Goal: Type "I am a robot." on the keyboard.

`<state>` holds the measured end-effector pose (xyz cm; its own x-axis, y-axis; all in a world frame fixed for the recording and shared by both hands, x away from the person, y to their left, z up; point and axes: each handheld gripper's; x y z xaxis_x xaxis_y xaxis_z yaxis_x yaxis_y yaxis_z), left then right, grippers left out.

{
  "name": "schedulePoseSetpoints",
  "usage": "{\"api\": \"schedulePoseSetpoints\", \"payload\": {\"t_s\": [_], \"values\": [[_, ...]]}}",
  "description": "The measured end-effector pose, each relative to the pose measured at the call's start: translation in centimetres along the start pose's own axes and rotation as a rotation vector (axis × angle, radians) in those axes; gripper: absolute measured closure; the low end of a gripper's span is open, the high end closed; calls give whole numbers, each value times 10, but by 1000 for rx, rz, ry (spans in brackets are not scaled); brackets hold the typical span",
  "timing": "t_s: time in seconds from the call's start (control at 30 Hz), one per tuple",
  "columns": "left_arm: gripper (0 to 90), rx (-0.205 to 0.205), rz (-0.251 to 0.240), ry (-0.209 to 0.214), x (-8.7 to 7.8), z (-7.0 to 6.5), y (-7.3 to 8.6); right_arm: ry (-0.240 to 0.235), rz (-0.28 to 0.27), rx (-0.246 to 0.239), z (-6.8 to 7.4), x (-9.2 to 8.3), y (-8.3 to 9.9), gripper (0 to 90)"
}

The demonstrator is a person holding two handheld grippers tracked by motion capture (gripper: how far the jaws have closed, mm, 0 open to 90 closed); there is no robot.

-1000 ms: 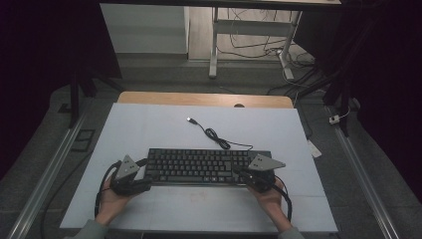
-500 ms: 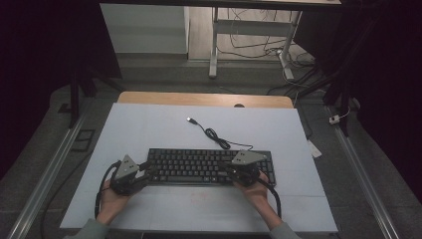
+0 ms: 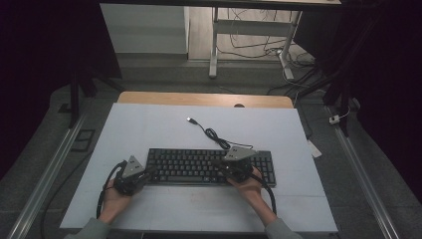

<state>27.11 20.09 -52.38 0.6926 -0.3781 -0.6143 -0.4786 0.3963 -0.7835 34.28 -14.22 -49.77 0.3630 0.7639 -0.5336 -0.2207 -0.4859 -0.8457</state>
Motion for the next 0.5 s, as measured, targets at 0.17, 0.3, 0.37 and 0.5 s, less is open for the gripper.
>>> {"api": "schedulePoseSetpoints", "payload": {"t_s": [0.17, 0.3, 0.37, 0.5], "values": [[888, 8, 22, -26, 4, 1, 0, -12, 9, -8, 1, 8, -3, 894], [888, 9, 31, -30, 6, 2, 1, -16, 12, -7, 0, 12, -5, 888], [888, 7, 36, -31, 7, 3, 1, -17, 11, -7, -1, 13, -5, 887], [888, 8, 45, -24, 8, 4, 1, -12, 9, -2, -3, 15, -5, 887]]}}
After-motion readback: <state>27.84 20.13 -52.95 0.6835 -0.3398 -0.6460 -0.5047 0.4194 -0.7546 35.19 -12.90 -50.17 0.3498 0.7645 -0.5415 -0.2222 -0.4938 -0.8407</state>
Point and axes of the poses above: each handheld gripper's, and its own axes: x roughly forward along the jaws, y roughly out of its underside, z roughly to its left, and after that the axes turned 5 degrees about -y, right-handed
